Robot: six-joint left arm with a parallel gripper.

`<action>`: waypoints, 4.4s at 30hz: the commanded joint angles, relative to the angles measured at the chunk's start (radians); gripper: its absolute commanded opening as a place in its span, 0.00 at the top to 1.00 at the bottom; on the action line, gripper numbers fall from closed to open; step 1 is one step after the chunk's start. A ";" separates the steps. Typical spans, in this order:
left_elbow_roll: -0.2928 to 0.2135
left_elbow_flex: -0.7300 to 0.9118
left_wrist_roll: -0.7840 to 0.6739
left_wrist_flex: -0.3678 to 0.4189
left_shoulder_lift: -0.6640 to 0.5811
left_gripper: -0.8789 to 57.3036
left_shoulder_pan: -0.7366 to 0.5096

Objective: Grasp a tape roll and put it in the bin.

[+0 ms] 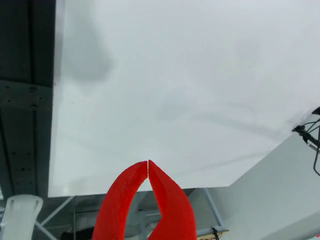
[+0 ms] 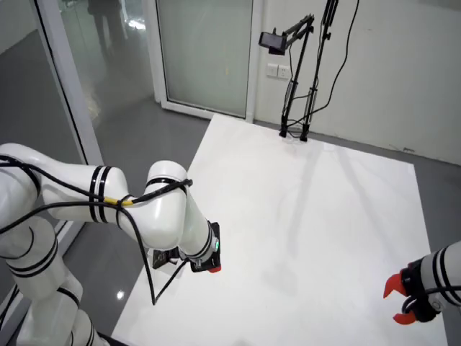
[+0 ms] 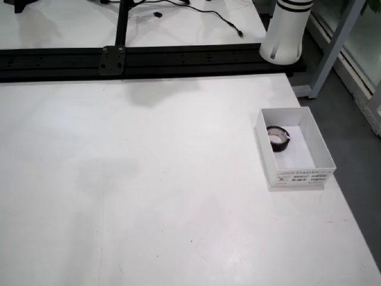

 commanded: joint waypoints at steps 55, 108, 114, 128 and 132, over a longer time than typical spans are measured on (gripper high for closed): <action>-0.070 -0.007 0.000 0.003 -0.031 0.99 0.113; -0.065 -0.007 0.000 0.004 -0.031 0.99 0.194; -0.065 -0.007 0.000 0.004 -0.031 0.99 0.182; -0.065 -0.007 0.000 0.004 -0.031 0.99 0.162; -0.065 -0.007 0.000 0.004 -0.031 0.99 0.164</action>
